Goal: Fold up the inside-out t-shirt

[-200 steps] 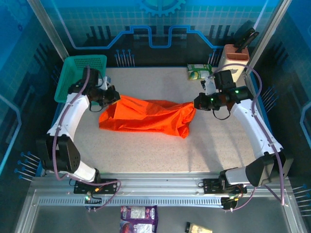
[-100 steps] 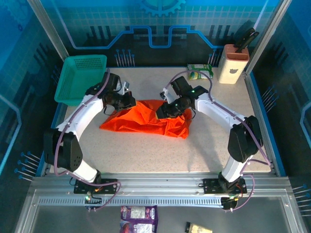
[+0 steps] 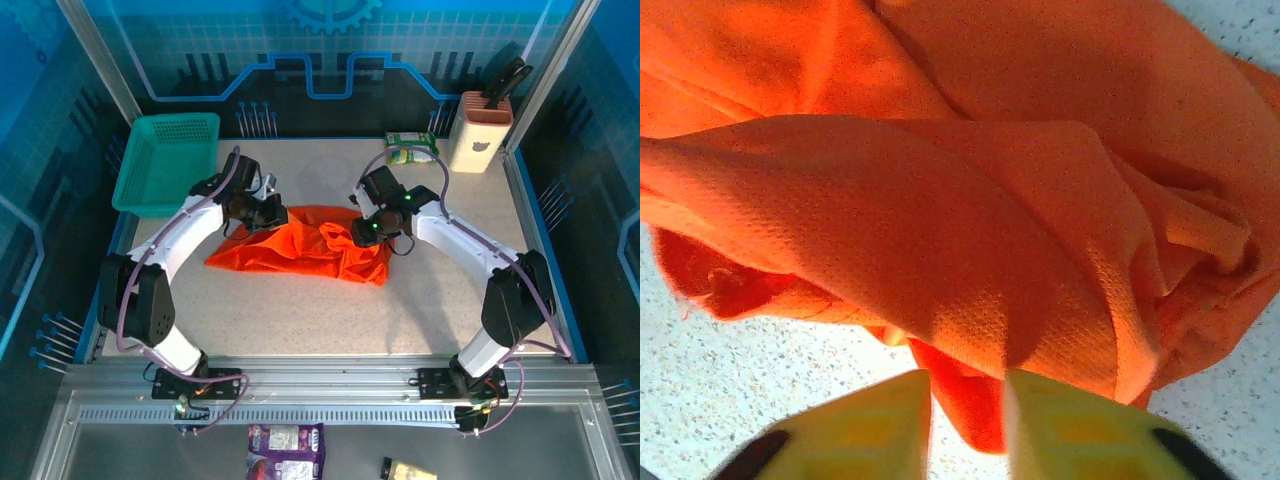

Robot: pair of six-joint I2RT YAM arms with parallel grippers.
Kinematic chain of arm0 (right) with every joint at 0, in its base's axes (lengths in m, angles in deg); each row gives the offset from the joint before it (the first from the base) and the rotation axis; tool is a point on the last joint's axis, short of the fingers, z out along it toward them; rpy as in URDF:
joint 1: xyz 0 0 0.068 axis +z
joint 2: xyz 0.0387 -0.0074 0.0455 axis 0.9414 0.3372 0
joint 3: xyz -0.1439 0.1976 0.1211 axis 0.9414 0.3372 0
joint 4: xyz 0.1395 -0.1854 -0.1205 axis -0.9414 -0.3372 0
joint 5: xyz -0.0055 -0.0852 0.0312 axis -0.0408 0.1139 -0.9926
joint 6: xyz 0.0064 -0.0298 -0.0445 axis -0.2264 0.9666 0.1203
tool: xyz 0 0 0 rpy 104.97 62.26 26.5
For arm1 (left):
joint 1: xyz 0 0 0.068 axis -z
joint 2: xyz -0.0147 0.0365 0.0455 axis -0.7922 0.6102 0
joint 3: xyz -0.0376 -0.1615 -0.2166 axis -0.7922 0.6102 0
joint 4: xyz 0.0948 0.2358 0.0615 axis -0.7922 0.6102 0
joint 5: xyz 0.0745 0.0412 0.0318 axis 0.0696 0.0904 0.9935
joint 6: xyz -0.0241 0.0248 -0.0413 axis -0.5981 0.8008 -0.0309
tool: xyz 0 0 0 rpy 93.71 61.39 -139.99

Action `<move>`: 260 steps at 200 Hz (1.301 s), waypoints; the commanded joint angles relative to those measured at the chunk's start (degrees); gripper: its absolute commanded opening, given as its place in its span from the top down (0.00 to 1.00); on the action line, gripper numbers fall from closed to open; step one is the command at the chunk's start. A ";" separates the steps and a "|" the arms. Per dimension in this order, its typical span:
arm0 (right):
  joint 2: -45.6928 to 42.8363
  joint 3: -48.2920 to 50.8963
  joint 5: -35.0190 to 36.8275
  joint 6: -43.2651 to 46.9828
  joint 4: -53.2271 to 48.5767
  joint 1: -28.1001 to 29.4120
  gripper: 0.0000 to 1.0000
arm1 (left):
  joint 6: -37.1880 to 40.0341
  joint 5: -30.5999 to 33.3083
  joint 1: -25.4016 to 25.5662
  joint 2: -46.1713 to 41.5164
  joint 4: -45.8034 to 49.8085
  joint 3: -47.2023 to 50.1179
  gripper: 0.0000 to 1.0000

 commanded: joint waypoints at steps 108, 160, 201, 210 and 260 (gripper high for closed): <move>1.41 4.75 -8.07 -35.61 17.59 2.53 0.53 | -0.61 1.40 0.42 -0.78 0.10 1.29 1.00; 3.24 1.08 4.58 -41.08 11.08 7.10 0.54 | -0.41 1.50 0.42 -0.91 0.30 1.51 1.00; 7.59 -1.55 9.72 -40.85 6.05 7.73 0.67 | 0.09 2.19 0.44 -1.45 0.92 1.64 1.00; 7.45 -1.13 10.60 -40.47 6.05 7.66 0.77 | 0.28 2.41 0.34 -1.69 1.10 1.65 1.00; -1.36 5.20 14.20 -36.76 6.99 4.44 1.00 | 0.69 5.14 -0.48 -4.00 1.48 2.79 1.00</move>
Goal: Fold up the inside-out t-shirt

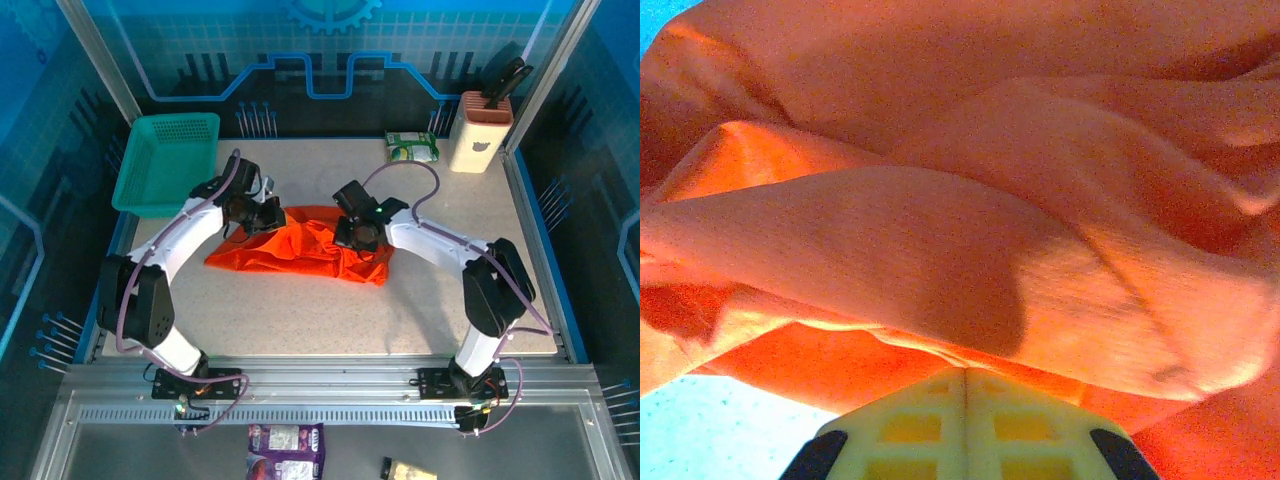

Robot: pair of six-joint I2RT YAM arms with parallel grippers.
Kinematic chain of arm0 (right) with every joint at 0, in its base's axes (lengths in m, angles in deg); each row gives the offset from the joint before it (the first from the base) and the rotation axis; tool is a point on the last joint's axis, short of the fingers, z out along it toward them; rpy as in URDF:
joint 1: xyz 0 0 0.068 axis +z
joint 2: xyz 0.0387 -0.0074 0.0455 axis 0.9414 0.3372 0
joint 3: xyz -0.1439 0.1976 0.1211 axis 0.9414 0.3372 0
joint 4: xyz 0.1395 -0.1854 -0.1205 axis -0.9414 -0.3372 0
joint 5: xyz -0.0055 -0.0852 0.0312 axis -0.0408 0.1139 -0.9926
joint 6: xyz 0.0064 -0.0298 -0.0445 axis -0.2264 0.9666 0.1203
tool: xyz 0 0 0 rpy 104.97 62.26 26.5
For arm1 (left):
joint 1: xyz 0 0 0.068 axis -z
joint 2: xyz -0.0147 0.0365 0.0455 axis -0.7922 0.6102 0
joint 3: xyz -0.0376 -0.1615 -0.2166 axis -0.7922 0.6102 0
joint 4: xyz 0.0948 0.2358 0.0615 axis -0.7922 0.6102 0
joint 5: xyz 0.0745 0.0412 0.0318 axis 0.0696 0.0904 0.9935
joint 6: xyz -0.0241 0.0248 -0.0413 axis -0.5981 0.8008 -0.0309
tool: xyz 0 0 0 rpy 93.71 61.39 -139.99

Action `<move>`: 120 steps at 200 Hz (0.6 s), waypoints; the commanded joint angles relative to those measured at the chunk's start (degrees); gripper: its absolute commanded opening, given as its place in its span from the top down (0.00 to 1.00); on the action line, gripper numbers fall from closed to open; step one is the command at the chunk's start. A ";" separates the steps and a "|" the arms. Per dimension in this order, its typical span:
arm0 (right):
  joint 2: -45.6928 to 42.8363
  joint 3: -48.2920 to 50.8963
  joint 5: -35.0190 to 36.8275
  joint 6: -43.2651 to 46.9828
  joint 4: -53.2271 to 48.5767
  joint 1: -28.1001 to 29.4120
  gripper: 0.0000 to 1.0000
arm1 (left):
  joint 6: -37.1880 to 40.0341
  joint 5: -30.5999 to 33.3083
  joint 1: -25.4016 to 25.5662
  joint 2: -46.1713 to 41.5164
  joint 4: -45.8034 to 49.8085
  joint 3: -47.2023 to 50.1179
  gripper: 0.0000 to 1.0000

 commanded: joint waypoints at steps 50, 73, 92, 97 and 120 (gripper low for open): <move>-11.09 2.50 -18.19 36.96 6.23 -3.01 0.90 | 1.52 1.62 -2.06 -4.58 2.43 0.34 1.00; -9.53 1.00 -17.25 56.06 6.83 -1.04 0.83 | 1.66 1.75 -2.66 -5.23 2.84 0.75 1.00; -8.84 2.46 -24.93 77.10 7.93 -0.82 0.74 | 1.58 1.79 -3.03 -6.26 2.70 1.79 1.00; -8.63 2.70 -25.86 82.93 7.68 -0.72 0.72 | 1.57 1.76 -3.12 -6.53 2.65 2.05 1.00; -6.45 1.56 -25.53 103.35 6.26 -0.54 0.74 | 1.23 1.70 -3.29 -7.56 2.43 3.22 1.00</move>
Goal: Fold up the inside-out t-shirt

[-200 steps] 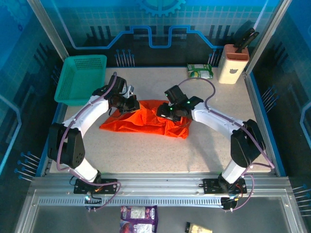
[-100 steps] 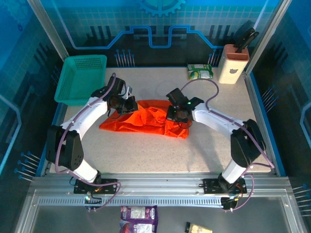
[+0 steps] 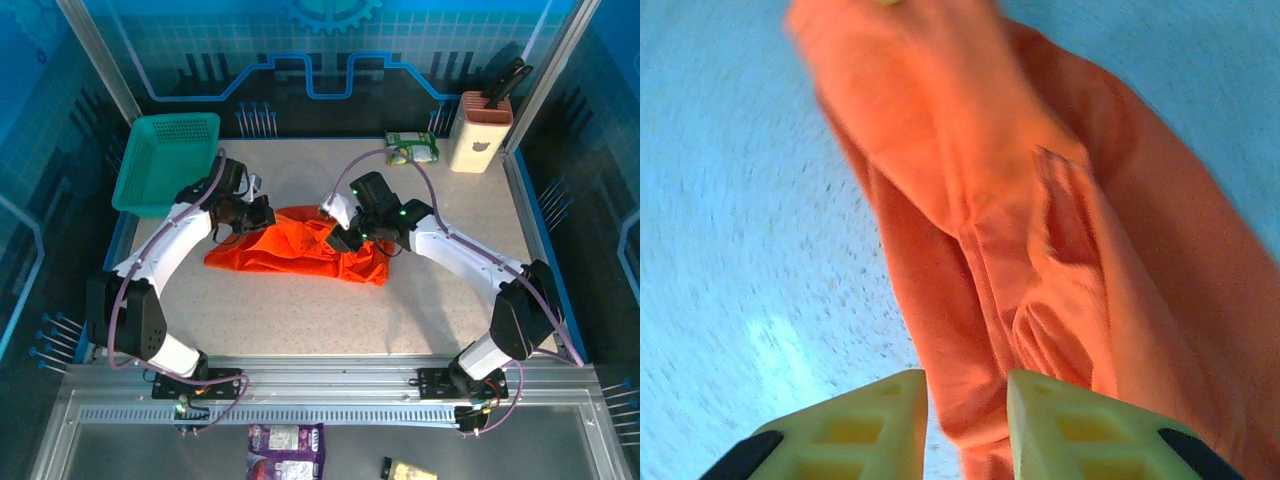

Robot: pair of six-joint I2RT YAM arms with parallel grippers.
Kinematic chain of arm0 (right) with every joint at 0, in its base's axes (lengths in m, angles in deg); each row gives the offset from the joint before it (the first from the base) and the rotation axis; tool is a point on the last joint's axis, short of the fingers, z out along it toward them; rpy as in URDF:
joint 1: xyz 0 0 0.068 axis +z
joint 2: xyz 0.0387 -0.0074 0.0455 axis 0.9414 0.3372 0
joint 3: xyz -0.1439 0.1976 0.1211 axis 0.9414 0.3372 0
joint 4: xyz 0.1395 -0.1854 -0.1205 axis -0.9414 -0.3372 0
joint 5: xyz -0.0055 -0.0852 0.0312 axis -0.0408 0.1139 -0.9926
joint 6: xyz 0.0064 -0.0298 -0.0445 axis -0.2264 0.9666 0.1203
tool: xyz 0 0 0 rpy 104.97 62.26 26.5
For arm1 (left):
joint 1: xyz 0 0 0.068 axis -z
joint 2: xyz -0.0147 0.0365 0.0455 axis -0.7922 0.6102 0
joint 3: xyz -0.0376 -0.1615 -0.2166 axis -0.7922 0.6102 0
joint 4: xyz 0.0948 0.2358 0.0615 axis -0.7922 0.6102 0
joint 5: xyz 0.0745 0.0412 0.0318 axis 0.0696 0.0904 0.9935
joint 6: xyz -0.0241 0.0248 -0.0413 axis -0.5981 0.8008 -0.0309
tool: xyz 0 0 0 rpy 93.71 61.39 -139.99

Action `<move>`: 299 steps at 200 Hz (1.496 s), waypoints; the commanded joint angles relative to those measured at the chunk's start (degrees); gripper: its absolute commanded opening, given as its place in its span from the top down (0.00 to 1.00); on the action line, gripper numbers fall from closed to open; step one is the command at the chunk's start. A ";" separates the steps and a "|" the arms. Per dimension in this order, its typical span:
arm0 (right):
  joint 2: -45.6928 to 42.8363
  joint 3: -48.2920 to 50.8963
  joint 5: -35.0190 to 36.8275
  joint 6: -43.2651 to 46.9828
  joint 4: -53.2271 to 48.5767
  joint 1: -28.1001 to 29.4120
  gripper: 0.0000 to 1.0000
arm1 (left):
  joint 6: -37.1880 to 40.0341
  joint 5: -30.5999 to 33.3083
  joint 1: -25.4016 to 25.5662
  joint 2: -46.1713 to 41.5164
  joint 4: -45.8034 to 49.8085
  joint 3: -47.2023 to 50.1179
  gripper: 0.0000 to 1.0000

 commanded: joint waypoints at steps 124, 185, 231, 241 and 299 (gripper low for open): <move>23.52 -27.01 -4.74 54.67 -22.17 -0.15 0.62 | -2.08 -1.42 -0.63 -6.84 -1.98 6.26 1.00; 27.13 -28.63 -1.14 52.49 -22.52 -0.06 0.62 | -1.94 -1.58 -0.63 -6.76 -2.58 7.25 1.00; 27.46 -28.64 0.21 51.24 -21.38 -0.10 0.61 | -1.67 -1.40 -0.63 -6.76 -2.53 7.68 1.00; 27.07 -28.84 -0.12 51.17 -21.17 -0.11 0.61 | -1.56 -1.36 -0.63 -6.68 -2.50 7.60 1.00; 25.38 -29.52 0.52 50.71 -19.18 -0.30 0.57 | -1.55 -1.31 -0.63 -6.41 -2.58 7.66 1.00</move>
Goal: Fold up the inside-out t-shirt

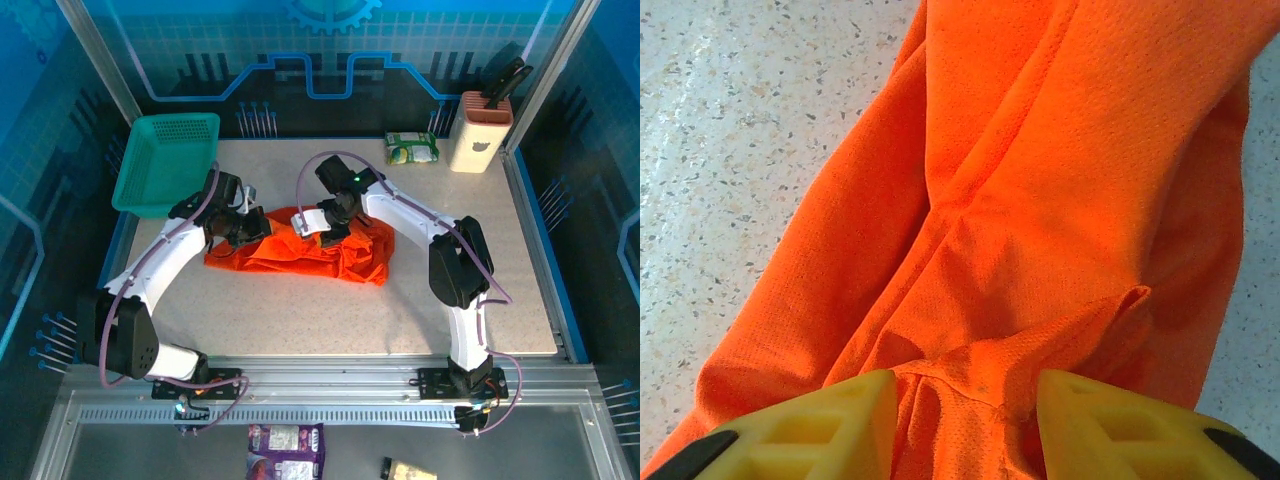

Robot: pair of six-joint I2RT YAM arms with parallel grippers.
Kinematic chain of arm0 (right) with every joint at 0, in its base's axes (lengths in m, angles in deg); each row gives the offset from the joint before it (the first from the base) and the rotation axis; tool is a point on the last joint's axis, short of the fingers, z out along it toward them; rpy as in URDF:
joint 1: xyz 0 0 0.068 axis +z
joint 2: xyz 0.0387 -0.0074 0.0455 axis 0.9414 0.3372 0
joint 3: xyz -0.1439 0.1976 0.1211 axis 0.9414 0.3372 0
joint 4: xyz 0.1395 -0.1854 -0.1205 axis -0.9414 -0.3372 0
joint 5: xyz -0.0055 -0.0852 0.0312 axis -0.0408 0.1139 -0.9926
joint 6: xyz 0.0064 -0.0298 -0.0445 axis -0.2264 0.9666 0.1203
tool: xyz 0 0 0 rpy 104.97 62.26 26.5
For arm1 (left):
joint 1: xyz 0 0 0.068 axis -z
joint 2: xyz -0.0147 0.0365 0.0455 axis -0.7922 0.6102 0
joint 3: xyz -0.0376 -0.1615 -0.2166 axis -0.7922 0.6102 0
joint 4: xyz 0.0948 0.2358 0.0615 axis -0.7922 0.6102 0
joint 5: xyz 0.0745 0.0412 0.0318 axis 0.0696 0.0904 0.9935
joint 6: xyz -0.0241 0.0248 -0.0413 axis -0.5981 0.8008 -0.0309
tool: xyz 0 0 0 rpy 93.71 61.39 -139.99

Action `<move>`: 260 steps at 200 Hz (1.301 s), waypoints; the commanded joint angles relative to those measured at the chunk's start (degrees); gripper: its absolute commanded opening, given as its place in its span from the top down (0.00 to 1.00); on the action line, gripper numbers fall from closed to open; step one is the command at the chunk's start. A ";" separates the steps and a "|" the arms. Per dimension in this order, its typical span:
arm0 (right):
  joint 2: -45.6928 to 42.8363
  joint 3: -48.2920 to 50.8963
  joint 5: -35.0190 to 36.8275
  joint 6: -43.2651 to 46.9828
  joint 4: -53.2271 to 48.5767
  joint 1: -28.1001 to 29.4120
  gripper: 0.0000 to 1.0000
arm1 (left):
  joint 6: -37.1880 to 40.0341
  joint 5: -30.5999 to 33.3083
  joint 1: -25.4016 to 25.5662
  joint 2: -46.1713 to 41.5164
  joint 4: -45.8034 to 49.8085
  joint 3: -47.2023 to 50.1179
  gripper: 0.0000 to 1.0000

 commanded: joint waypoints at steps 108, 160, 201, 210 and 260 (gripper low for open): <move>2.00 0.09 1.58 -0.72 -1.67 -0.94 0.66 | 0.31 -1.16 -0.56 -0.90 -0.47 0.62 1.00; 1.90 0.85 2.16 -2.98 0.80 -0.98 0.89 | 0.64 -0.83 -0.73 -0.77 0.03 0.41 1.00; -3.57 -1.06 1.05 -12.96 3.97 -3.06 1.00 | 1.74 -0.19 -4.50 -4.12 1.91 -0.81 1.00; -5.80 -1.13 0.66 -16.83 5.42 -4.11 1.00 | 1.57 -1.34 -7.24 -5.53 2.01 -1.11 1.00; -25.85 6.28 -2.13 -48.01 24.81 -15.39 1.00 | 3.31 -7.49 -20.27 -8.77 4.65 -9.84 1.00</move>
